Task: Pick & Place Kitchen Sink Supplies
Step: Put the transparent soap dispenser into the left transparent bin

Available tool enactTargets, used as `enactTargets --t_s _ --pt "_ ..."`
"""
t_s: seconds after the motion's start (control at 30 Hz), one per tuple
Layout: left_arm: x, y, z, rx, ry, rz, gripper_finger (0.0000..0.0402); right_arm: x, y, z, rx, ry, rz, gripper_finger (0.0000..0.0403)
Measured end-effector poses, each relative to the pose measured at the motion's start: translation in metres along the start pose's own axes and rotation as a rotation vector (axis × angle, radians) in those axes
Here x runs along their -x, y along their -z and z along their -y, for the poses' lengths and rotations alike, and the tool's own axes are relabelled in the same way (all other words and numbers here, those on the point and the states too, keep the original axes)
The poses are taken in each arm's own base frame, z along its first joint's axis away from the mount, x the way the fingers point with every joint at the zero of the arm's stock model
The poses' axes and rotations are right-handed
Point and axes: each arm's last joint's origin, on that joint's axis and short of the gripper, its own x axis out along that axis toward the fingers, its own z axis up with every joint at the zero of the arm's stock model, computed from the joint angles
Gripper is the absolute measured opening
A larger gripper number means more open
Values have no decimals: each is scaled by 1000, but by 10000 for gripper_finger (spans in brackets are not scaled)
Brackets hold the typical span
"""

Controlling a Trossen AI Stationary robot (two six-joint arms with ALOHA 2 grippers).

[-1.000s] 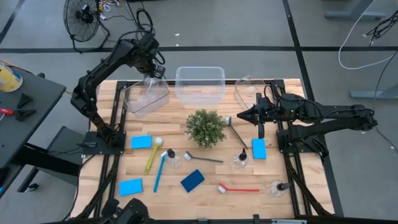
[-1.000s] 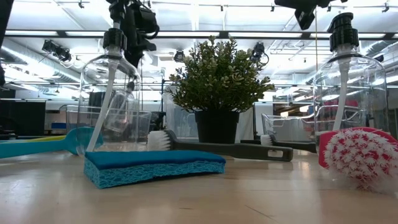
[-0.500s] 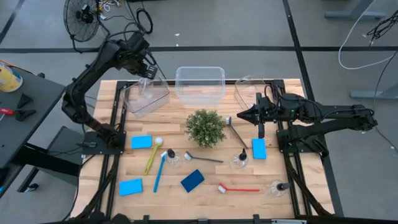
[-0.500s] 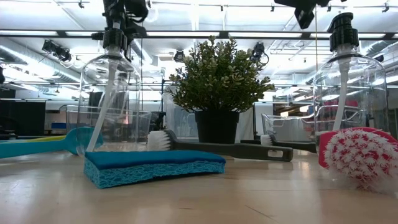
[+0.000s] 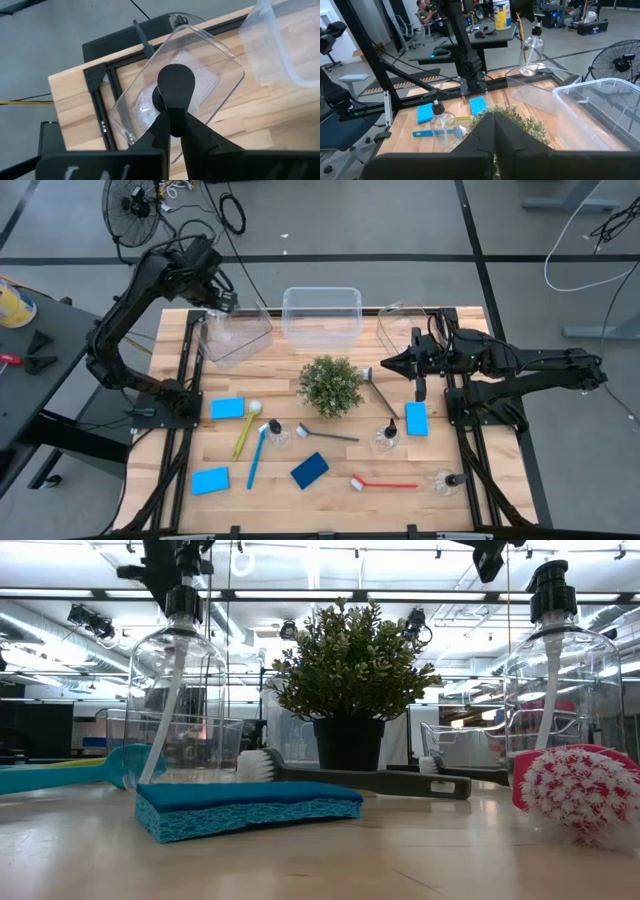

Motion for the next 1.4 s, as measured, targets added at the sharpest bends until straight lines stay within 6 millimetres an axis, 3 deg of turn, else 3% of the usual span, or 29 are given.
enactTargets --t_s 0.2,0.4,0.53,0.73,1.4 --pt "11 15 -6 59 -25 47 38 0 0 0 0 0 0 9" --pt "0 43 -6 103 11 87 25 0 0 0 0 0 1 9" --pt "-4 54 -7 146 54 190 29 0 -1 0 0 -3 14 9" --pt "-17 69 -11 156 17 182 33 0 -4 -1 -19 -8 42 9" --pt "-65 83 -3 144 -64 170 39 0 -8 -1 -29 -16 82 9"
